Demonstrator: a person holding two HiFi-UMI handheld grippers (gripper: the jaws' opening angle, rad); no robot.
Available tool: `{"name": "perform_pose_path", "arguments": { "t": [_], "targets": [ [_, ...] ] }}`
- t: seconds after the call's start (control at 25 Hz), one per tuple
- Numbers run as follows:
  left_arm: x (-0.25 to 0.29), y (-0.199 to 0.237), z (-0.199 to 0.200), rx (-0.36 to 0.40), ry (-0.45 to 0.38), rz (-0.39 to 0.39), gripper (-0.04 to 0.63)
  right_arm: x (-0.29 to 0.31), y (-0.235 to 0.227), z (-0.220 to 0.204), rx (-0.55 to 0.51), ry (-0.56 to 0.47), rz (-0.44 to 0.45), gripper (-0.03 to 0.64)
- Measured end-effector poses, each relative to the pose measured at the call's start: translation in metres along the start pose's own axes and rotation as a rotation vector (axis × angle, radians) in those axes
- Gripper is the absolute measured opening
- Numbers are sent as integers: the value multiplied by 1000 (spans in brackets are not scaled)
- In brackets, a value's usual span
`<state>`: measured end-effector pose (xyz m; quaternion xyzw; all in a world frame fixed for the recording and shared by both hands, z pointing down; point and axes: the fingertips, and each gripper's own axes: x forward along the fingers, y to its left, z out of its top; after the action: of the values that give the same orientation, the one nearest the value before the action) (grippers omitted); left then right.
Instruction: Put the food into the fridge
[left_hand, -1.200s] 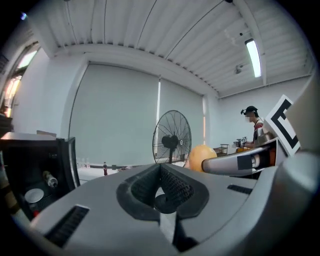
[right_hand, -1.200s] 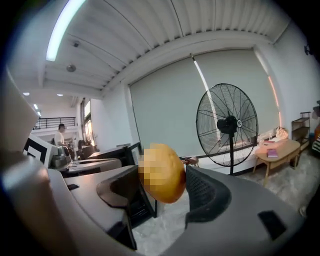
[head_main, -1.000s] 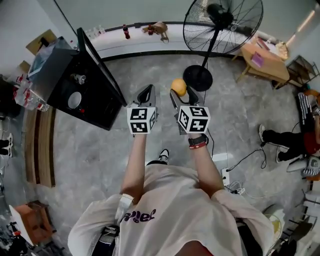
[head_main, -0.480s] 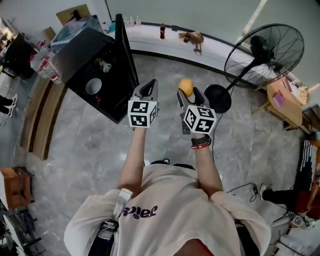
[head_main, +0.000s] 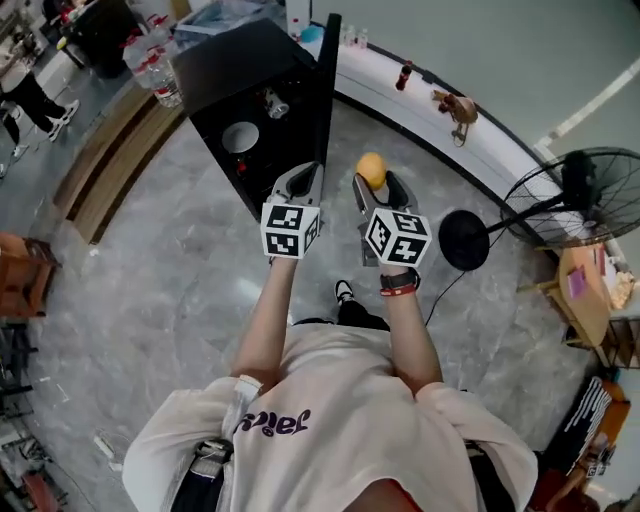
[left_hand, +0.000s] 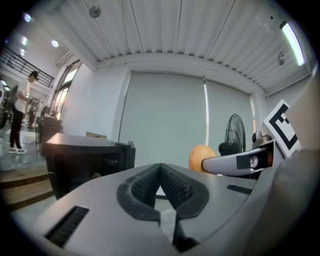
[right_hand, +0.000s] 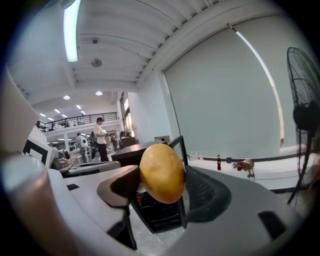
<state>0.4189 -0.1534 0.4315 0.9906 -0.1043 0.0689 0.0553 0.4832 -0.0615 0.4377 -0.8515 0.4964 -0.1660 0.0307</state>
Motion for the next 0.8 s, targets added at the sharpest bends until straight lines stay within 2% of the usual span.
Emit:
{"name": "perform_pose_path", "arguments": {
  "t": [0.12, 0.24, 0.36, 0.6, 0.8],
  "targets": [
    [4, 32, -1, -20, -19, 81, 18, 32, 13, -1, -20, 20, 78, 302],
    [6, 53, 4, -3, -20, 166, 18, 64, 28, 9, -20, 31, 163, 302],
    [5, 67, 5, -35, -34, 257, 18, 90, 39, 17, -46, 46, 250, 302],
    [1, 94, -13, -95, -13, 399, 18, 128, 51, -1, -61, 105, 385, 302],
    [-7, 107, -21, -99, -20, 501, 18, 142, 66, -11, -116, 123, 498, 302]
  ]
}}
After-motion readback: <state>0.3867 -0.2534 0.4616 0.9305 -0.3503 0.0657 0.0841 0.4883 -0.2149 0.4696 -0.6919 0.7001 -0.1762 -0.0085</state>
